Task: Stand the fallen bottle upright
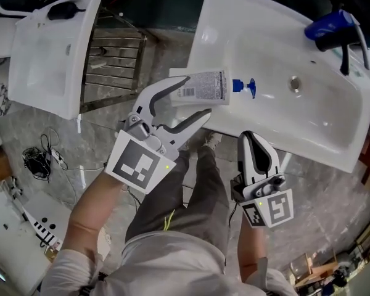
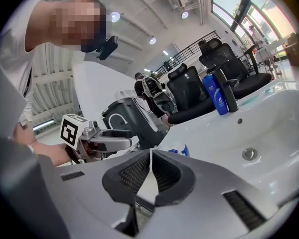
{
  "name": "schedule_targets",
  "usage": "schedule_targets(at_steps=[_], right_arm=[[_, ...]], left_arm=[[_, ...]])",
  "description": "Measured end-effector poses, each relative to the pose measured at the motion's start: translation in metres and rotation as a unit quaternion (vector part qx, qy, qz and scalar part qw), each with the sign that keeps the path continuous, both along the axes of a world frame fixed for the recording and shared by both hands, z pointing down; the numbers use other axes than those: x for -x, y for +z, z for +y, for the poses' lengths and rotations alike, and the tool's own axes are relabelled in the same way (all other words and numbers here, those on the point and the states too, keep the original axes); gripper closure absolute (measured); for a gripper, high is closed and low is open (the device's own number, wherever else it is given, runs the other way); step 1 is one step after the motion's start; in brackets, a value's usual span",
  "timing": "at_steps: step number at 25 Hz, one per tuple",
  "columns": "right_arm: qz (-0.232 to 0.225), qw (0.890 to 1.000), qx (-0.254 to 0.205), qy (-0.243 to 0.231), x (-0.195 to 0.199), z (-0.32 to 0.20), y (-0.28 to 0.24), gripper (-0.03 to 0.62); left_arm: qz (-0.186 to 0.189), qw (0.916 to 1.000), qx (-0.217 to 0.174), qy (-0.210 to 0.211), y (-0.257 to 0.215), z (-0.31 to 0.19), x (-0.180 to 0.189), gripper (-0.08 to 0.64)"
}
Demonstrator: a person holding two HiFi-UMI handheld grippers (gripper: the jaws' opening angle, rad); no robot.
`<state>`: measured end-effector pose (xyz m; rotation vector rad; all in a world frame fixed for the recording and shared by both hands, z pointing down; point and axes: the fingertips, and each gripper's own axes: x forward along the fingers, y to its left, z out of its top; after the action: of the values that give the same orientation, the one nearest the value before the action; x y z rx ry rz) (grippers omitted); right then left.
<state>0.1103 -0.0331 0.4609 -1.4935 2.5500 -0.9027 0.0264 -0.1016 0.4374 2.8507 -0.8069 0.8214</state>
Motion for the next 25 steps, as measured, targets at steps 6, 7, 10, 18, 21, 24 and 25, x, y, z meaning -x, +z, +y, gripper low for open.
schedule_targets(at_steps=[6,7,10,18,21,24,25], right_arm=[[-0.006,1.000,-0.001,-0.001,0.001,-0.001,0.004,0.551],[-0.006,1.000,-0.002,0.000,0.001,-0.002,0.004,0.551],[-0.009,1.000,-0.005,0.004,-0.002,-0.006,0.003,0.551],[-0.014,1.000,-0.003,0.011,-0.008,-0.008,0.007,0.551],[-0.016,1.000,-0.002,0.013,-0.010,-0.008,0.008,0.551],[-0.017,1.000,-0.002,0.017,-0.013,-0.010,0.008,0.551],[-0.017,1.000,-0.003,0.018,-0.015,-0.010,0.008,0.551]], left_arm=[[-0.044,0.9973,0.026,0.053,0.017,-0.002,-0.019,0.193],[-0.047,0.9967,0.029,0.059,0.018,-0.003,-0.022,0.188],[-0.050,0.9956,0.039,0.068,0.024,-0.006,-0.028,0.173],[-0.135,0.9811,0.075,0.117,0.051,-0.013,-0.039,0.132],[-0.162,0.9735,0.091,0.133,0.059,-0.013,-0.045,0.123],[-0.183,0.9675,0.099,0.144,0.066,-0.014,-0.050,0.116],[-0.190,0.9652,0.102,0.148,0.068,-0.014,-0.051,0.112]])
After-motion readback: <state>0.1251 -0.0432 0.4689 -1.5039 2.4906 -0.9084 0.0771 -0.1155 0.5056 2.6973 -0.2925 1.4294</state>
